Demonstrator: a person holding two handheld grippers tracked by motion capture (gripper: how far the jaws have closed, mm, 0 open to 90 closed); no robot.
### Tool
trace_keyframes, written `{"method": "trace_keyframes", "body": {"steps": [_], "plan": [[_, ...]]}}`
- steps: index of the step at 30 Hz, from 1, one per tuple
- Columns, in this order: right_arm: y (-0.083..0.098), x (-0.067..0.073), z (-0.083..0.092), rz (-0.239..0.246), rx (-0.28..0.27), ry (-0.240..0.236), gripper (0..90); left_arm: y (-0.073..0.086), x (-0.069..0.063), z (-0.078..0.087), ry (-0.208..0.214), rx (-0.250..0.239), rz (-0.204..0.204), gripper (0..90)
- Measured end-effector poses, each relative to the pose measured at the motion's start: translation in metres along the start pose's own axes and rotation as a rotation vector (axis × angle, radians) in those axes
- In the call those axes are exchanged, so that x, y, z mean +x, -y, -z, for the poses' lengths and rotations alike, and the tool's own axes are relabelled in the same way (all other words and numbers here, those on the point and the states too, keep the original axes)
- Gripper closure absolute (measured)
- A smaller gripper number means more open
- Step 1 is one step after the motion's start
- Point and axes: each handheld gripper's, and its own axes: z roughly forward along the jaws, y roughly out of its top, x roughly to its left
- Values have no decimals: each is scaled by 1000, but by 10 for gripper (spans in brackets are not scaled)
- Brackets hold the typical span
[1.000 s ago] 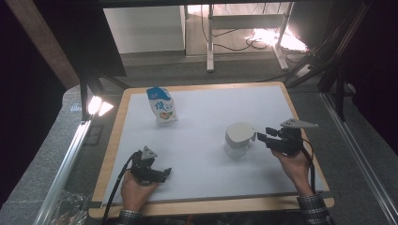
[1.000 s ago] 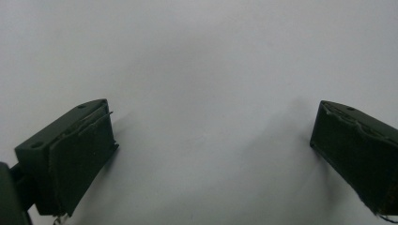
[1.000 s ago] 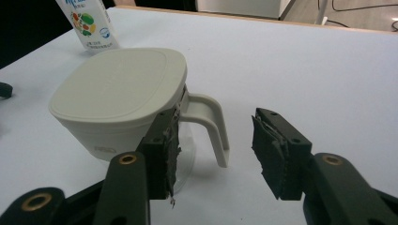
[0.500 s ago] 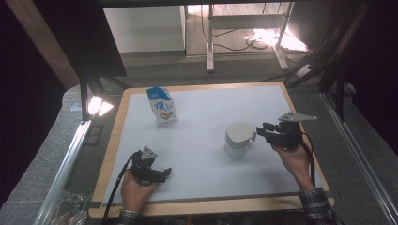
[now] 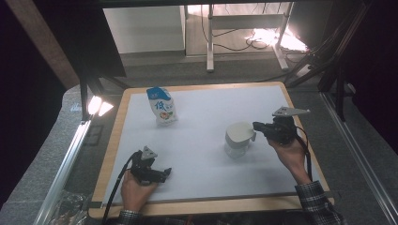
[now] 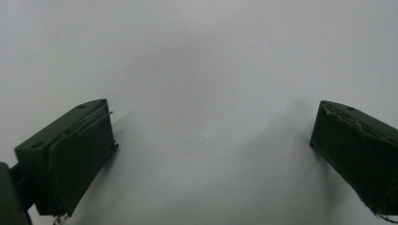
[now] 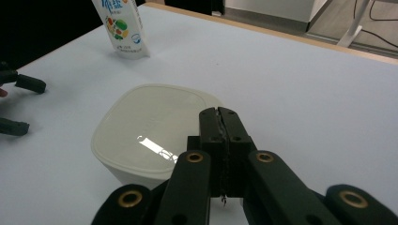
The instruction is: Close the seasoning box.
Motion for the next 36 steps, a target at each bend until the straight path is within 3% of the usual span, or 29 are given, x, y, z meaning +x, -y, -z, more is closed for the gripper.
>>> {"method": "trace_keyframes", "body": {"steps": [10,30,36], "plan": [[-1,-1,-14,7,8,0,895,0,0,0,0,-1,0,0],[3,-6,-13,-9,-11,6,896,0,0,0,1,-1,0,0],[5,-6,-14,6,0,43,897,0,0,0,1,-1,0,0]]}}
